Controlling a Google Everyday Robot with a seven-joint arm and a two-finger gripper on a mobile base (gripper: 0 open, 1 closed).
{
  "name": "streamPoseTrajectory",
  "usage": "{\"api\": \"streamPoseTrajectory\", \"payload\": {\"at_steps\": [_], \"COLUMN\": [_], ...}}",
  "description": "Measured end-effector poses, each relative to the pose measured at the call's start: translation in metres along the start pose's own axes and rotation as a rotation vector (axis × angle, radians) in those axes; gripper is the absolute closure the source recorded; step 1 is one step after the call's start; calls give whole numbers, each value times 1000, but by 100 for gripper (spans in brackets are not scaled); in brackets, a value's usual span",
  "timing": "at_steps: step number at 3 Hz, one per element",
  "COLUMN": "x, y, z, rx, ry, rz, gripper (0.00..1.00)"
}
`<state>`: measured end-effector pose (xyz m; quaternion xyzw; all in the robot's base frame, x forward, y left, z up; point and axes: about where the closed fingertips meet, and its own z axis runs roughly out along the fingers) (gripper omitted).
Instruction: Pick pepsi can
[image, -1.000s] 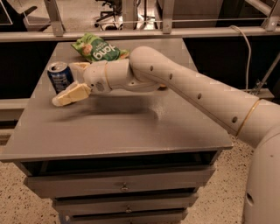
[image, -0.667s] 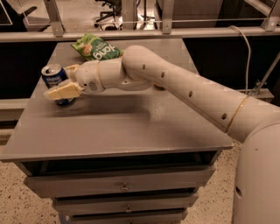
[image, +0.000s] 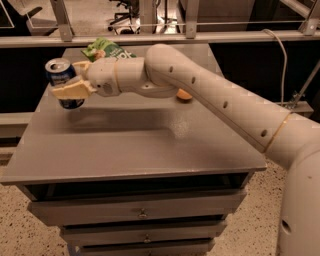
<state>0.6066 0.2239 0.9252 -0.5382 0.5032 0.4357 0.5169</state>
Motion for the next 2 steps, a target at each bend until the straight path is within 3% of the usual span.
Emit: {"api": "streamPoseTrajectory", "payload": {"at_steps": [1,2], "x": [-39,-39], "y": [-27,-27], "z": [-39,-39], "rx": [92,92], "ry": [-45,-45], "rz": [-68,-68], "gripper": [100,100]}}
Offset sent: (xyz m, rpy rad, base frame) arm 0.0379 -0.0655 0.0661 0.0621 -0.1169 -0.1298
